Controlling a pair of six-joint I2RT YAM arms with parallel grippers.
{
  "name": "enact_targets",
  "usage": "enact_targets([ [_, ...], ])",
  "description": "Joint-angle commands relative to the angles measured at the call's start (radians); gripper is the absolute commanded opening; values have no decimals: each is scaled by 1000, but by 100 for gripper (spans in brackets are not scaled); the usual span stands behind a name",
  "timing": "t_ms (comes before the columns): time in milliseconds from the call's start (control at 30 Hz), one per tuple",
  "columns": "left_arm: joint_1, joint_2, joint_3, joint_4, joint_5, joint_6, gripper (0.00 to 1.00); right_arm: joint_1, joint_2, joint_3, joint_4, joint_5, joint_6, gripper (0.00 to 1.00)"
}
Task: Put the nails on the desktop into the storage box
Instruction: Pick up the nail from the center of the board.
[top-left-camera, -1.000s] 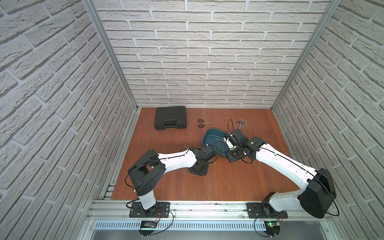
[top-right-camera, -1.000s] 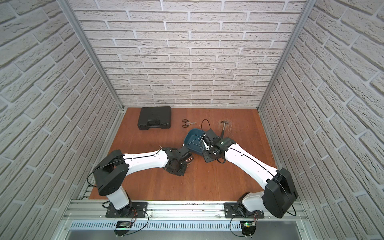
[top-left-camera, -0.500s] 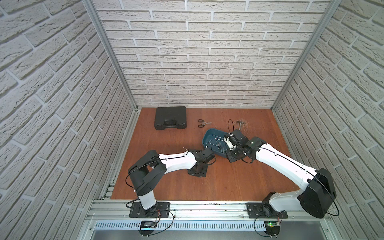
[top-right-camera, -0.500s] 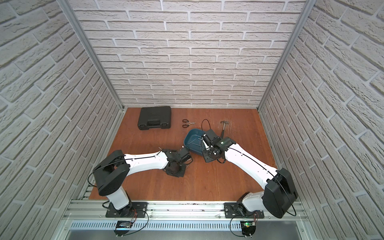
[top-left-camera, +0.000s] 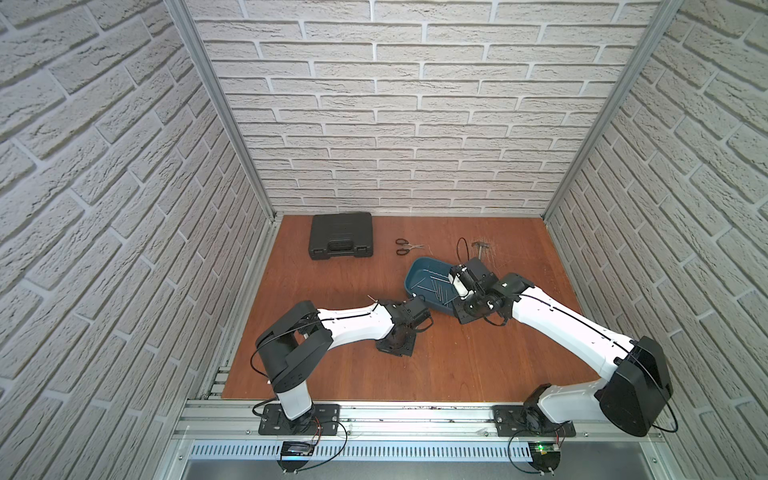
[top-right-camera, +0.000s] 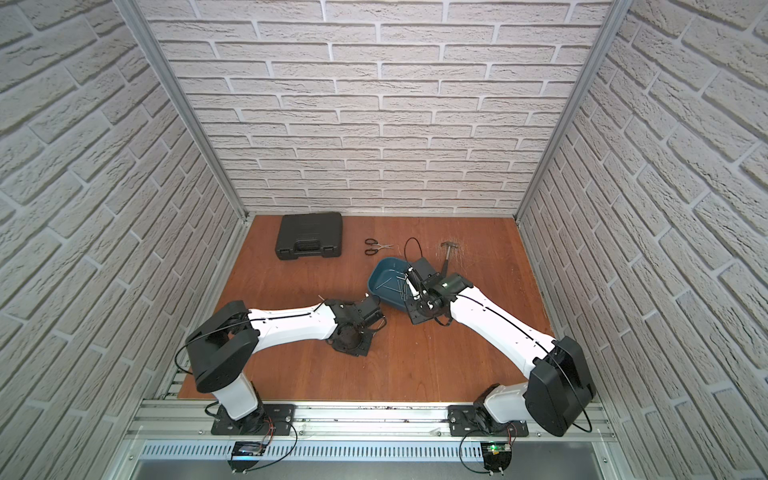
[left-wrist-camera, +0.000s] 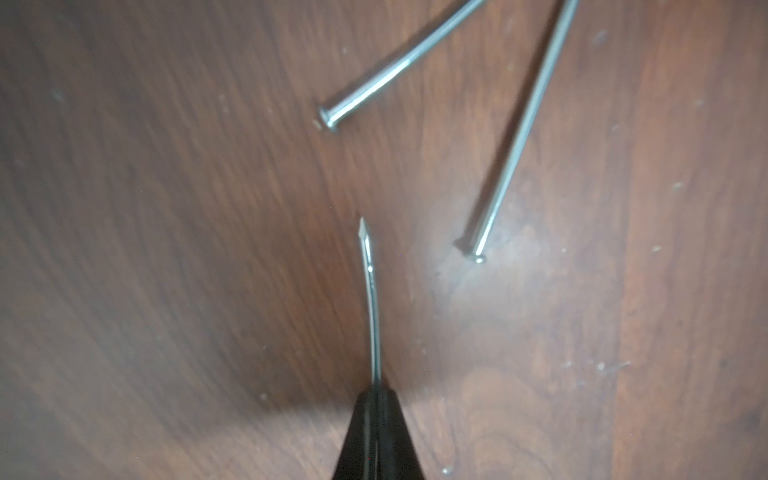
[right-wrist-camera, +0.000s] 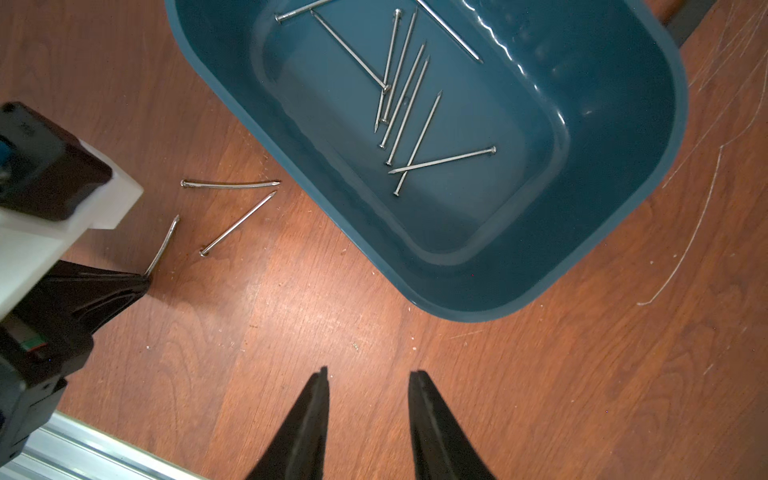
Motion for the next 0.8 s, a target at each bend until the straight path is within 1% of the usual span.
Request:
enact_targets([
  [0, 21, -58, 39, -58, -32, 24, 0, -10, -25, -1, 17, -6, -7, 36],
  [200, 51, -78, 116, -109, -47, 65, 0, -20, -32, 1, 16, -6, -7, 36],
  [333, 82, -58, 208, -132, -42, 111, 0, -35, -46, -1, 10, -5, -7, 36],
  [567, 141, 79, 469, -169, -9, 218, 0, -67, -87, -10, -10, -6, -3, 36],
  [767, 159, 226, 689, -204, 24, 282, 0, -82, -134, -21, -37, 6, 5, 37],
])
